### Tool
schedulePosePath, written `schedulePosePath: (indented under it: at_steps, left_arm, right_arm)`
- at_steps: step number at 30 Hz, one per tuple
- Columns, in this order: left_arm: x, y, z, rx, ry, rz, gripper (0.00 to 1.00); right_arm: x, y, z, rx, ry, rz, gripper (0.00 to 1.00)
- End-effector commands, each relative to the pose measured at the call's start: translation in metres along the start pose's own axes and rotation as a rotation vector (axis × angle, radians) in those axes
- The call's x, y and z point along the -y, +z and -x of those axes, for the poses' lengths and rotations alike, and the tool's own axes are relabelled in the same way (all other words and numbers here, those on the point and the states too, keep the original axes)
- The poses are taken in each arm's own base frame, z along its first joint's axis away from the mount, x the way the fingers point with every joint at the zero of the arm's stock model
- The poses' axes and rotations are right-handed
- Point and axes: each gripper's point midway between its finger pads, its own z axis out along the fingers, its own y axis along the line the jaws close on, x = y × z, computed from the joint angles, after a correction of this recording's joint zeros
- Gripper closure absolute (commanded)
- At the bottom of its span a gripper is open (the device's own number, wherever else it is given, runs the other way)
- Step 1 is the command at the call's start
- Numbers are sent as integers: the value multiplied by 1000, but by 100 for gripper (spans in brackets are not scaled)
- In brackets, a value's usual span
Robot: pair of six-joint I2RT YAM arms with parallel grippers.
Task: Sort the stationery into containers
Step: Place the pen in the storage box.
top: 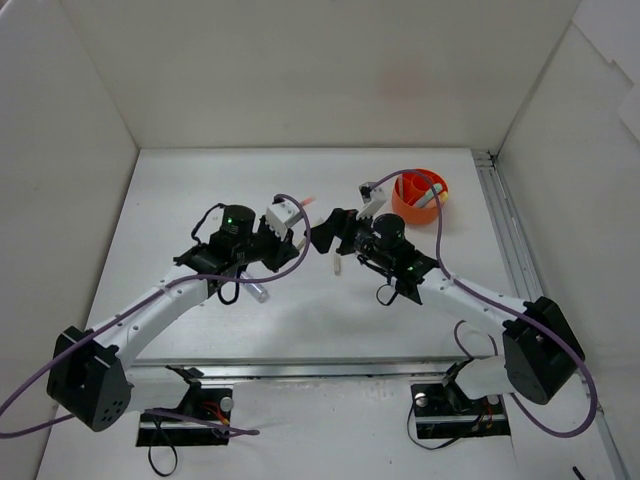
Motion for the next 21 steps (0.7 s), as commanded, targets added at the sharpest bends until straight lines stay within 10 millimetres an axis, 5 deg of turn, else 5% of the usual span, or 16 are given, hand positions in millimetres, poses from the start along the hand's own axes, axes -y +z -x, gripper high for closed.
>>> schedulePosePath:
  at_steps: [1, 2, 3, 6, 10, 17, 19, 20, 21]
  left_arm:
    - [6, -8, 35, 113, 37, 2, 100]
    - [10, -8, 36, 114, 41, -6, 100]
    - [11, -8, 36, 114, 41, -8, 100]
    - [17, -6, 35, 112, 50, -23, 100]
    - [23, -2, 35, 110, 63, -38, 100]
    - [27, -7, 42, 125, 80, -43, 92]
    - [28, -10, 43, 134, 87, -42, 67]
    - [28, -10, 44, 138, 93, -40, 1]
    - [27, -11, 44, 136, 93, -35, 1]
  right_arm:
    - [-37, 7, 40, 117, 16, 111, 19]
    - [-37, 7, 41, 123, 13, 106, 25]
    - [-38, 7, 41, 126, 14, 106, 44]
    - [-40, 5, 42, 136, -1, 111, 77]
    - [-39, 2, 47, 159, -26, 100, 100]
    - [-33, -10, 59, 218, -77, 53, 100]
    - [-26, -16, 66, 253, -103, 15, 100]
    - [-24, -18, 69, 265, -112, 2, 100]
    - [-22, -20, 70, 276, -130, -12, 100]
